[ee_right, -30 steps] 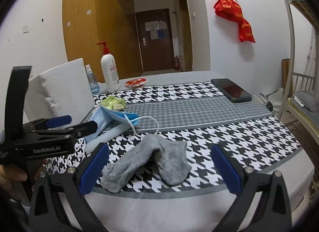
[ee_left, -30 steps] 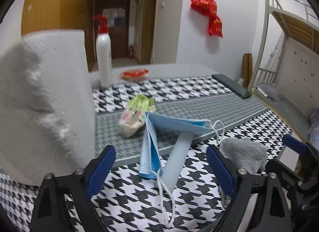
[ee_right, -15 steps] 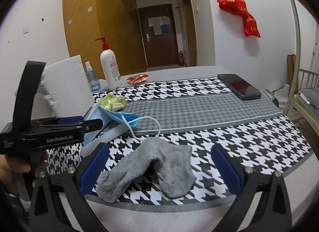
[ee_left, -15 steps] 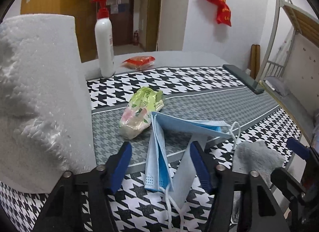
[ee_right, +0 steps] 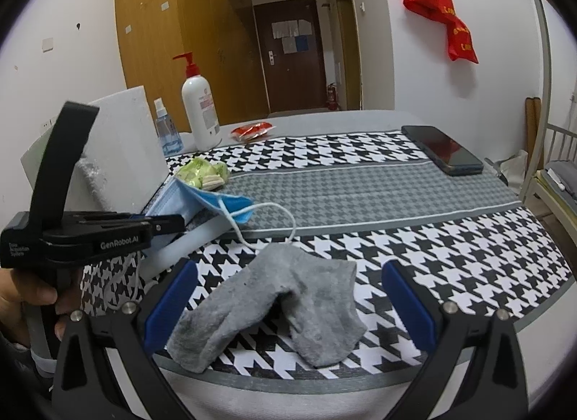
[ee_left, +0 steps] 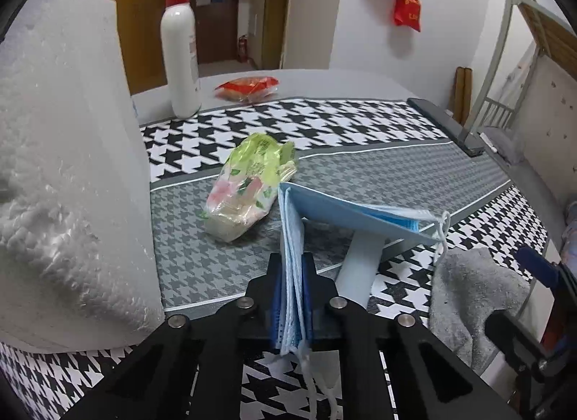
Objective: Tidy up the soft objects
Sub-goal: 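Grasp the blue face mask with the left tool while the right tool grasps the grey sock, then carry the mask with the left tool while the right tool carries the sock to the foam box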
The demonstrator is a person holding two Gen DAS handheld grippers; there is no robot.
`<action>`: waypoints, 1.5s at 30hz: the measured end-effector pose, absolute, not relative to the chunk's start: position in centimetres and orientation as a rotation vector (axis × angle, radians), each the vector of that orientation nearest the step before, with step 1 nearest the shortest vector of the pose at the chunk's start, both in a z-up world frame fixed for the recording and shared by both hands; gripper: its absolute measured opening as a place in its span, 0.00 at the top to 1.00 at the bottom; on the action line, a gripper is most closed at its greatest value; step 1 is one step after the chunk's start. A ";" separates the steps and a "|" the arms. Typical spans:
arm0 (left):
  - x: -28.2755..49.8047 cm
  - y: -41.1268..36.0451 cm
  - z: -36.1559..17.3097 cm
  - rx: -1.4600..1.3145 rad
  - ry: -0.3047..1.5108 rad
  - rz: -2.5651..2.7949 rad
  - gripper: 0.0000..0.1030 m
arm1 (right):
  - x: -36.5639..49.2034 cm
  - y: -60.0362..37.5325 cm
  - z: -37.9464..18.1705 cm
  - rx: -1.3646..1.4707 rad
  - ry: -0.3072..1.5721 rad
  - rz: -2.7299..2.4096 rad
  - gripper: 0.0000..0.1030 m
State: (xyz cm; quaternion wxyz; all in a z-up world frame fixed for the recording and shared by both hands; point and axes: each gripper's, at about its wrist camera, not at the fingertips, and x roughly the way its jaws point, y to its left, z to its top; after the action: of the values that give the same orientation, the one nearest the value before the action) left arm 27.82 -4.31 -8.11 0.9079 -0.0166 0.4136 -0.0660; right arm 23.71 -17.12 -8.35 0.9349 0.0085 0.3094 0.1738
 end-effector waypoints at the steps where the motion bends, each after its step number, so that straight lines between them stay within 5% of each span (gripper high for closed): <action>1: 27.7 -4.4 -8.0 -0.029 0.847 -0.141 0.91 | 23.7 -17.0 -8.4 0.012 0.636 0.357 0.00; 12: 27.3 -4.6 -7.5 -0.026 0.812 -0.165 0.91 | 24.1 -15.9 -8.7 -0.038 0.670 0.328 0.01; 16: 27.2 -4.6 -7.5 -0.027 0.807 -0.169 0.91 | 24.1 -15.7 -8.8 -0.050 0.680 0.336 0.08; 19: 27.1 -4.6 -7.3 -0.029 0.796 -0.174 0.91 | 24.1 -15.4 -9.2 -0.061 0.706 0.349 0.24; 21: 27.0 -4.5 -7.2 -0.035 0.787 -0.178 0.91 | 24.2 -15.5 -9.4 -0.052 0.725 0.356 0.43; 29: 25.9 -4.4 -5.8 -0.046 0.727 -0.195 0.91 | 23.7 -15.8 -9.6 -0.030 0.736 0.373 0.82; 45: 20.3 -3.6 0.5 -0.044 0.500 -0.203 0.91 | 19.3 -18.6 -5.6 0.016 0.598 0.316 0.84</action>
State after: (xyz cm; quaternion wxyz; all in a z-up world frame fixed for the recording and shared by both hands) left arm 20.26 -3.60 0.47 0.9635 -0.0217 0.2471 -0.1004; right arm 19.34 -18.59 -5.55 0.9433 0.0077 0.2935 0.1548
